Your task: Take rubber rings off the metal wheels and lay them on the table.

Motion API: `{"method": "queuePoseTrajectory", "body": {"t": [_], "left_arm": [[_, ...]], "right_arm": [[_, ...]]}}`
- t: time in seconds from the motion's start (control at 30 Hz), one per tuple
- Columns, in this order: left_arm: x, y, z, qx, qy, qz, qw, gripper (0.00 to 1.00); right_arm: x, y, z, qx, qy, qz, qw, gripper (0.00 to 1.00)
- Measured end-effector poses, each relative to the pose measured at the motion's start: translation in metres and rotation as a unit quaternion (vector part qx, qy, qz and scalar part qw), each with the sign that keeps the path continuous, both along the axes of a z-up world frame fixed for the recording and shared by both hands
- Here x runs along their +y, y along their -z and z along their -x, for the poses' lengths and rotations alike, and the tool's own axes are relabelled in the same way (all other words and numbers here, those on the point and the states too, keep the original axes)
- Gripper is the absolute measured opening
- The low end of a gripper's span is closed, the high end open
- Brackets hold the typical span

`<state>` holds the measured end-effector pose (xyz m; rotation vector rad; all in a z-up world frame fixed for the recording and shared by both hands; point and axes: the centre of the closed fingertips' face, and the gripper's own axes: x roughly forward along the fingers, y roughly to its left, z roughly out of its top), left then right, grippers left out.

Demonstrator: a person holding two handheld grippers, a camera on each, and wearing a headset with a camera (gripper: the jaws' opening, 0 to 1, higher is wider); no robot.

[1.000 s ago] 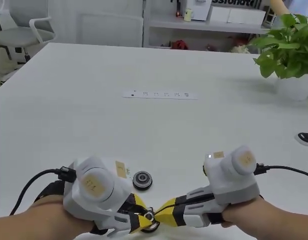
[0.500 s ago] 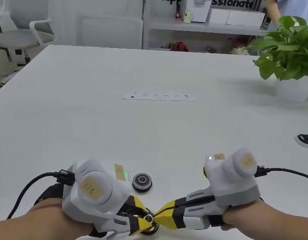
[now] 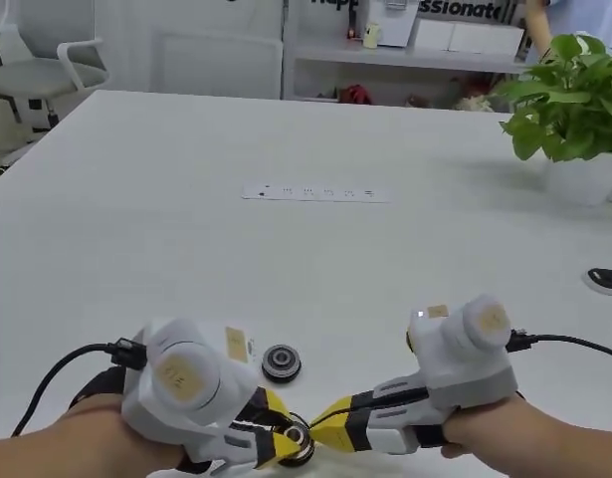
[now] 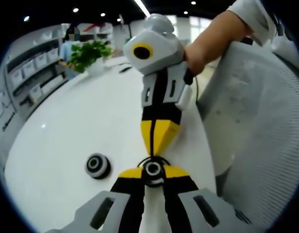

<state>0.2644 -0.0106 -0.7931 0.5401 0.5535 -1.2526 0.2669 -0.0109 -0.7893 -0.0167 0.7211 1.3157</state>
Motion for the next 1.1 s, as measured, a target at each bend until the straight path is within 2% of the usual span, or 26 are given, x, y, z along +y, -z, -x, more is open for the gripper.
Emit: {"method": "queuePoseTrajectory", "body": {"t": [0.17, 0.27, 0.53, 0.9, 1.0, 1.1], "left_arm": [[0.002, -0.002, 0.005, 0.016, 0.006, 0.008, 0.9998, 0.22], [0.003, -0.005, 0.007, 0.016, 0.011, 0.007, 0.9998, 0.25], [0.009, -0.018, 0.007, 0.027, -0.003, 0.03, 0.9992, 0.34], [0.024, -0.029, 0.011, 0.019, -0.013, 0.042, 0.9988, 0.46], [0.025, -0.031, 0.015, 0.014, -0.005, 0.043, 0.9989, 0.54], [0.027, -0.03, 0.018, 0.014, -0.003, 0.04, 0.9991, 0.55]], "right_arm": [[0.001, -0.001, 0.0, -0.001, -0.001, -0.001, 1.0, 0.0], [0.001, -0.001, 0.0, -0.001, -0.001, -0.002, 1.0, 0.0], [0.0, -0.003, -0.001, 0.001, 0.004, -0.006, 1.0, 0.0], [0.002, -0.009, 0.001, -0.001, -0.001, -0.01, 1.0, 0.0], [0.004, -0.01, 0.002, -0.001, -0.004, -0.01, 0.9999, 0.0], [0.005, -0.011, 0.003, -0.001, -0.007, -0.01, 0.9999, 0.0]]}}
